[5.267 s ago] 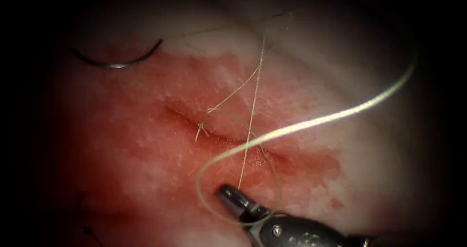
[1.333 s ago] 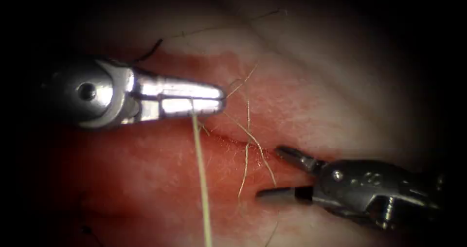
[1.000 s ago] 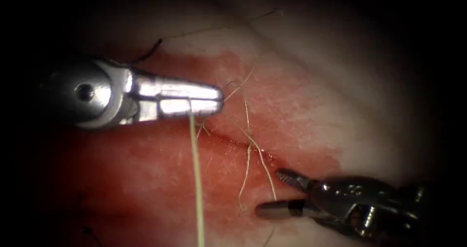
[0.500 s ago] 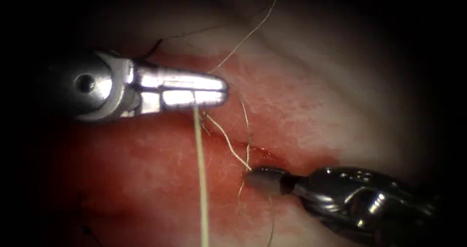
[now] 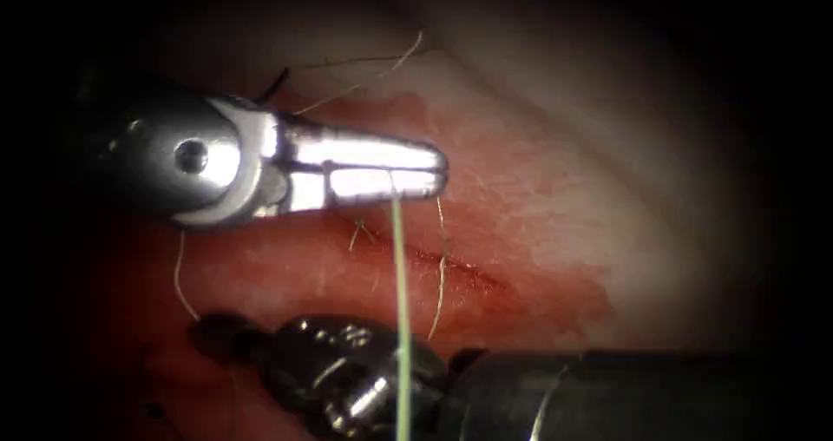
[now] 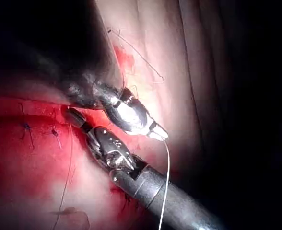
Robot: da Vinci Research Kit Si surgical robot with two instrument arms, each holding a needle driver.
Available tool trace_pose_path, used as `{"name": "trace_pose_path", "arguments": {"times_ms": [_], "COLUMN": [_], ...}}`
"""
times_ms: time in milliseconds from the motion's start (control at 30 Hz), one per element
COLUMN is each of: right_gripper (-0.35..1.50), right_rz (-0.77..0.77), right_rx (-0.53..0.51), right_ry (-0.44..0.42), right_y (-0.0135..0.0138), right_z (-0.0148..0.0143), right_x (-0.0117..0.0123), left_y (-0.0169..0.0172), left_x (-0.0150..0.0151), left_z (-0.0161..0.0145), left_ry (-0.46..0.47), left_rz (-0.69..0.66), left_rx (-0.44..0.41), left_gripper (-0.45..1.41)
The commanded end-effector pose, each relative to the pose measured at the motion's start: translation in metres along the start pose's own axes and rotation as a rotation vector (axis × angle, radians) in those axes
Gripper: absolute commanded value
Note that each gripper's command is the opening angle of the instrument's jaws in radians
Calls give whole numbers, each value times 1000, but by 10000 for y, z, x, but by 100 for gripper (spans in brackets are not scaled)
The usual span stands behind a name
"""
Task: Wound Closure
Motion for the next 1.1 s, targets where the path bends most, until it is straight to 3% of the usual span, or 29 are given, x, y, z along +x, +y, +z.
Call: {"name": "trace_pose_path", "arguments": {"times_ms": [33, 100, 133, 300, 367, 400, 467, 500, 600, 767, 900, 1033, 1100], "right_gripper": [-35, -35, -35, -35, -35, -23, 29, 86, 125, 146, 146, 148, 148], "right_rz": [-27, -61, -161, -294, -424, -465, -552, -622, -648, -711, -718, -754, -778], "right_rx": [16, 28, 39, 88, 104, 118, 134, 122, 107, 69, 70, 105, 121], "right_ry": [-4, -10, -5, 22, 21, 32, 83, 87, 90, 97, 98, 84, 75], "right_y": [-15, -21, -20, -1, 11, 16, 27, 30, 33, 41, 43, 48, 54], "right_z": [19, 26, 43, 61, 62, 61, 52, 47, 37, 13, -4, -37, -73], "right_x": [1, 2, 6, 3, 2, 3, 5, 5, 3, 1, -9, -24, -26], "left_y": [3, 2, 2, 0, -1, -2, -2, -2, -2, -2, 0, 3, 5], "left_x": [-5, -6, -6, -8, -10, -11, -13, -14, -14, -14, -14, -14, -14], "left_z": [6, 5, 5, 2, 1, 1, 0, 0, 0, 1, 2, 3, 5], "left_ry": [0, 1, 1, 2, 3, 4, 4, 4, 1, 1, 0, -3, -4], "left_rz": [2, 2, -4, -3, -9, -8, -13, -12, -12, -18, -17, -15, -14], "left_rx": [-4, -5, -6, -9, -11, -12, -13, -13, -14, -14, -12, -13, -12], "left_gripper": [-35, -35, -35, -35, -35, -35, -35, -35, -35, -35, -35, -35, -35]}}
